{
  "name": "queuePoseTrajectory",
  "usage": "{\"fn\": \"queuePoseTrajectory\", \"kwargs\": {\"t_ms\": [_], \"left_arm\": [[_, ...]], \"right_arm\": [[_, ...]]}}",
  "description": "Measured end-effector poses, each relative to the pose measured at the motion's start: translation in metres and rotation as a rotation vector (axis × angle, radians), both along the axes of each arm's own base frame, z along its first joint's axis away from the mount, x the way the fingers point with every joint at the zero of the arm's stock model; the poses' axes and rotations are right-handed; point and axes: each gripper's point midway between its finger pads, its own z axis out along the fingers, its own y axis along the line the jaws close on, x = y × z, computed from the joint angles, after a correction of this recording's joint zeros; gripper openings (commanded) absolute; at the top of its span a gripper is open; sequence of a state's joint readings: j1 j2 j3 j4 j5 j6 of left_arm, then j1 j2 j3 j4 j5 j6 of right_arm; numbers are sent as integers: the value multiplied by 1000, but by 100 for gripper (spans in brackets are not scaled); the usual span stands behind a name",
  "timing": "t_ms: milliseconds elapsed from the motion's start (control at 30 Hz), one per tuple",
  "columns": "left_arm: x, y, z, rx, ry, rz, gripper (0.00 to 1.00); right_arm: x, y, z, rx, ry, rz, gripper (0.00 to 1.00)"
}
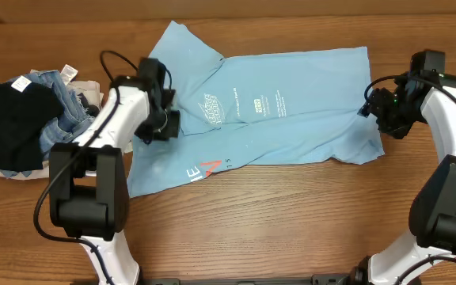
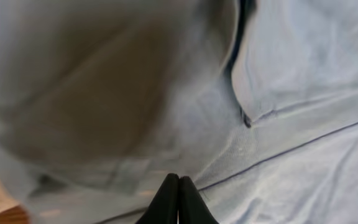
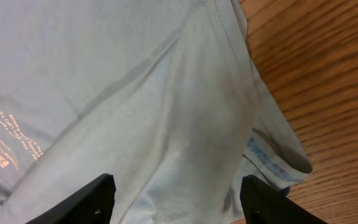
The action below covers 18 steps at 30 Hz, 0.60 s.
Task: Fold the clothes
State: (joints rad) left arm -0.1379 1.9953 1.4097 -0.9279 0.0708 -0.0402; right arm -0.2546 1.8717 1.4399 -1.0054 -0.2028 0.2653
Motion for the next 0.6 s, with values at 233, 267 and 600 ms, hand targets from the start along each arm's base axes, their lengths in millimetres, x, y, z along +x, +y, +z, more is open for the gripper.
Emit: {"fn": "queuePoseTrajectory", "kwargs": {"t_ms": [233, 267, 600], "left_arm": [[-1, -3, -22, 7, -42, -52, 4], [8, -1, -22, 21, -79, -49, 4], [74, 95, 13, 276, -319, 187, 9]], "right_arm": [[2, 0, 1, 5, -6, -15, 68], [2, 0, 0, 5, -5, -17, 68], [-2, 1, 0, 10, 13, -18, 68]]}}
